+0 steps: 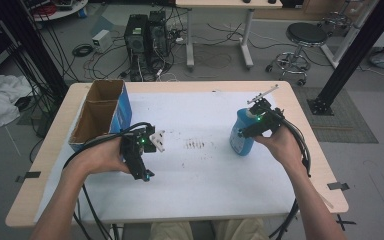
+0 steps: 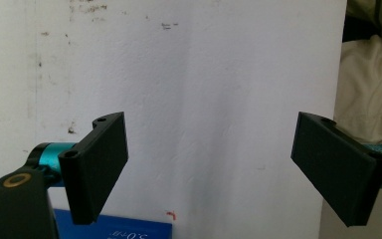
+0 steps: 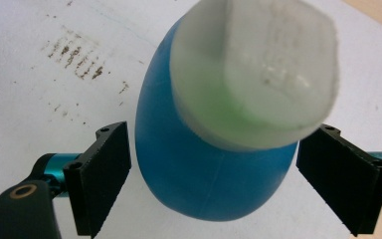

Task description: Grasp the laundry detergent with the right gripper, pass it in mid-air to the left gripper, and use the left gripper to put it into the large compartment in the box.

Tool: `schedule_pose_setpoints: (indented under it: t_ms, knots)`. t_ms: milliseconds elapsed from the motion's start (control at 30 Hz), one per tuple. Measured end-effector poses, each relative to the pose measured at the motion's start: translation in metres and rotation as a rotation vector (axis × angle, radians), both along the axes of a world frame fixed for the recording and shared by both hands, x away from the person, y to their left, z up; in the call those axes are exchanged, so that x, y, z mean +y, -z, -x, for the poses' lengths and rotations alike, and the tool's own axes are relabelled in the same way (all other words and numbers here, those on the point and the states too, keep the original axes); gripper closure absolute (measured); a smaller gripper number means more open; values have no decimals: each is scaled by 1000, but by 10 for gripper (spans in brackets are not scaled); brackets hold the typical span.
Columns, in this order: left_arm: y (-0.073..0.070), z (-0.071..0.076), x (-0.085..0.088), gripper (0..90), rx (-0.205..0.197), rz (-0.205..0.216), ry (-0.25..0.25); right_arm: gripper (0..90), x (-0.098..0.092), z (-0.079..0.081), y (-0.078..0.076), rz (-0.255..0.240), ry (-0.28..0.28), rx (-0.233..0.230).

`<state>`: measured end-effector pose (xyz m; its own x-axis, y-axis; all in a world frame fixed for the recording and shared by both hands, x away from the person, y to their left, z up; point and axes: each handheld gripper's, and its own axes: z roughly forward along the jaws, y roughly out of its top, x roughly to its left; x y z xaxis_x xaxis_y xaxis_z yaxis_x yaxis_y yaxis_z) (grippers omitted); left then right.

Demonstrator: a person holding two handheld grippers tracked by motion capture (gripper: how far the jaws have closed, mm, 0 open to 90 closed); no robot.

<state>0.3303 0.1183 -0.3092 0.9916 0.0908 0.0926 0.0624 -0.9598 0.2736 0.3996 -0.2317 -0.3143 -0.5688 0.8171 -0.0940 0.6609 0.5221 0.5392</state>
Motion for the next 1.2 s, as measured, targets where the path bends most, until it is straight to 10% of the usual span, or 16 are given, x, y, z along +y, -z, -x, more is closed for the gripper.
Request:
schedule_pose_setpoints:
  t_ms: [1200]
  knots:
    - [4, 0, 3, 148, 2, 5, -9, 352, 2, 1, 9, -65, 23, -58]
